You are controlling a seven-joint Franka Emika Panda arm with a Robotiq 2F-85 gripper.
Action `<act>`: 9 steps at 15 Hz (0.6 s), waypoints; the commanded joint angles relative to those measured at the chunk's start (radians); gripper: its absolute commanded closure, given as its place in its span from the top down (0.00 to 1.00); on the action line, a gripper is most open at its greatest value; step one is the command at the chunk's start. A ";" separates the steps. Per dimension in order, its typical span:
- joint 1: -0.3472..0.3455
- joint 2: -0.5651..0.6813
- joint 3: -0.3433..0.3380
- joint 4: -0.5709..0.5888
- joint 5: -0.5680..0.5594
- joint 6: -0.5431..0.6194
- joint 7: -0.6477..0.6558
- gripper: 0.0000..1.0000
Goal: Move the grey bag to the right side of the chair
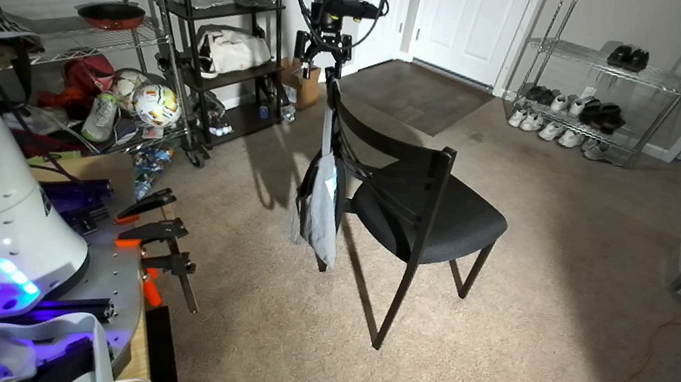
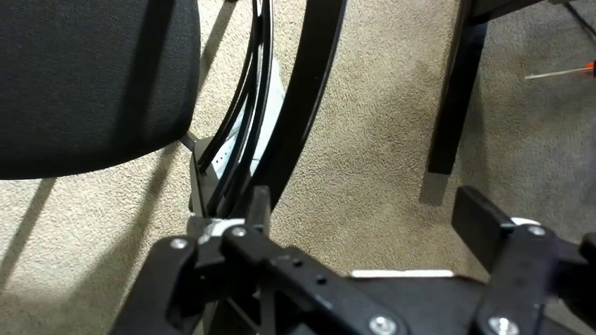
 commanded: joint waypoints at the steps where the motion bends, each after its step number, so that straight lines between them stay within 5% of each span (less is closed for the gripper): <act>1: 0.012 -0.001 -0.014 0.003 -0.042 0.007 -0.028 1.00; 9: 0.002 0.070 -0.004 0.083 -0.022 0.150 -0.046 1.00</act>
